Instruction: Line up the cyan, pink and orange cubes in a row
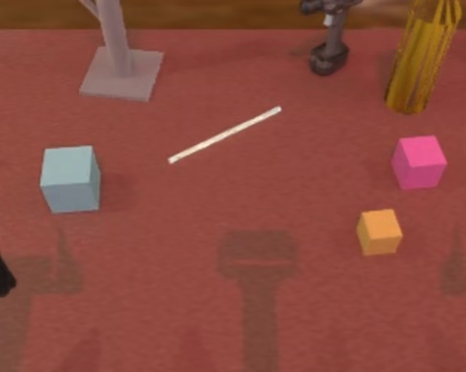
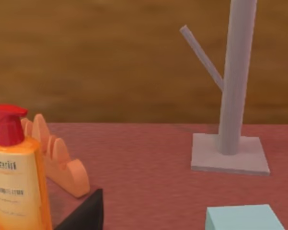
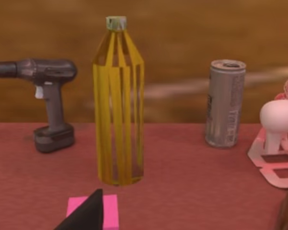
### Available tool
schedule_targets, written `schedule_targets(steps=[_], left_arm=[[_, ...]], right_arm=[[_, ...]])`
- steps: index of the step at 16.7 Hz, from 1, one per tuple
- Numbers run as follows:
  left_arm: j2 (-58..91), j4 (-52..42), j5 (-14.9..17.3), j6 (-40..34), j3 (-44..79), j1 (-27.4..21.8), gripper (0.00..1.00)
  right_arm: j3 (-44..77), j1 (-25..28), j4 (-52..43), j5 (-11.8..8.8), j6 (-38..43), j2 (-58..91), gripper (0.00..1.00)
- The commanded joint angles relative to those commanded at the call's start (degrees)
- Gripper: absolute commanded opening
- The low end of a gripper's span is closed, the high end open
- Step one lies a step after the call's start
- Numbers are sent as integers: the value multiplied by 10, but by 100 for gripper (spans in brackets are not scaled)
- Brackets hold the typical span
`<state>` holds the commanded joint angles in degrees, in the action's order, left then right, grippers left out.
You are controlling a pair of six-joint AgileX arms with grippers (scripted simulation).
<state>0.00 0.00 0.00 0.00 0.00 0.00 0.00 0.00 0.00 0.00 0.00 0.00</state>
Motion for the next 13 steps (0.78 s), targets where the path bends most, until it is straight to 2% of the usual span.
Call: schedule_targets(steps=[6, 9, 13], left_arm=[[0, 0, 0, 0, 0, 0, 100], [0, 0, 0, 0, 0, 0, 100], [0, 0, 0, 0, 0, 0, 100]], right_arm=[[58, 16, -41, 0, 12, 60, 100], [151, 42, -108, 0, 30, 168, 100], [311, 88, -227, -1, 60, 389, 100]])
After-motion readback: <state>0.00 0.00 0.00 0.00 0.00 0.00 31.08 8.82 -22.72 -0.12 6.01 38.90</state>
